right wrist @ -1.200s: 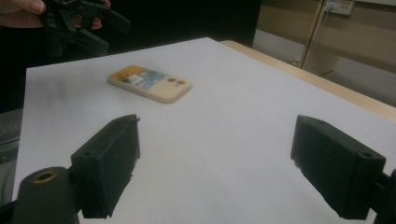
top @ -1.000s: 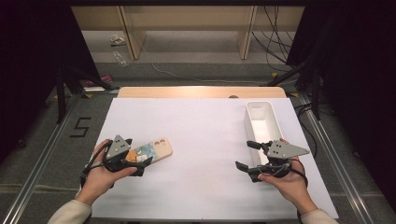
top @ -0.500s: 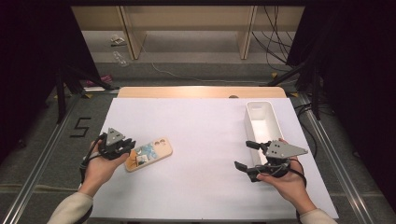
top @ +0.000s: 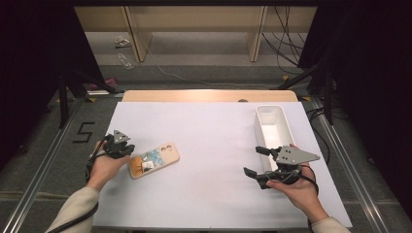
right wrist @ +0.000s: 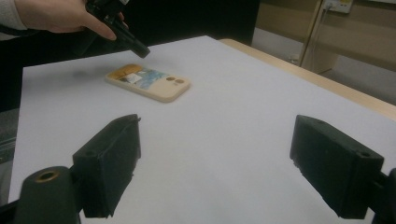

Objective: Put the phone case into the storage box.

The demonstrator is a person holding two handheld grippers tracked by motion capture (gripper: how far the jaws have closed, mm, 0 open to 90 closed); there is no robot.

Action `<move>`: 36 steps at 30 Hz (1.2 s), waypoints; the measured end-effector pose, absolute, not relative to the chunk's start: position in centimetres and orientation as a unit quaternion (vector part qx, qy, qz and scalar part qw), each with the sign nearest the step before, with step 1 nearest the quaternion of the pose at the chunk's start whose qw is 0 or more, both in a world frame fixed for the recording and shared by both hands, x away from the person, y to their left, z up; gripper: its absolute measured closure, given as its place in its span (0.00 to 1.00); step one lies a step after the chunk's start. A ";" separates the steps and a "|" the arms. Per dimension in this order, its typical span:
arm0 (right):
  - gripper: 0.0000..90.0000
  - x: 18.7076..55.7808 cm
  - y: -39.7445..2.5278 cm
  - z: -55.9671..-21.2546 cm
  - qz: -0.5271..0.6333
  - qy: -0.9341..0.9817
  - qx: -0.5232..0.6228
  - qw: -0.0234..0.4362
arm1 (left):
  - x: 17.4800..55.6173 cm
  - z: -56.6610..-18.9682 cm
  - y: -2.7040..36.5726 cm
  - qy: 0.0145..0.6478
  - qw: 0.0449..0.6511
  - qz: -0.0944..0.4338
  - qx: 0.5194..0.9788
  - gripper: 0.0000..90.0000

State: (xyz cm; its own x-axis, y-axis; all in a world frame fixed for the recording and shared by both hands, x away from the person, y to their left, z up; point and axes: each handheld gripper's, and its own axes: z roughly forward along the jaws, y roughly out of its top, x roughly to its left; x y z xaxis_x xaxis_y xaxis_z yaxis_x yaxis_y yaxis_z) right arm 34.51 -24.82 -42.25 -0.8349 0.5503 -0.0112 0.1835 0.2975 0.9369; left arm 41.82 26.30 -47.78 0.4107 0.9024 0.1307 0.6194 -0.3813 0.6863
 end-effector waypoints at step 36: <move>0.19 34.5 -24.9 -42.2 0.543 0.787 0.237 0.171 | 40.4 -48.6 26.0 0.447 0.246 0.205 0.836 1.00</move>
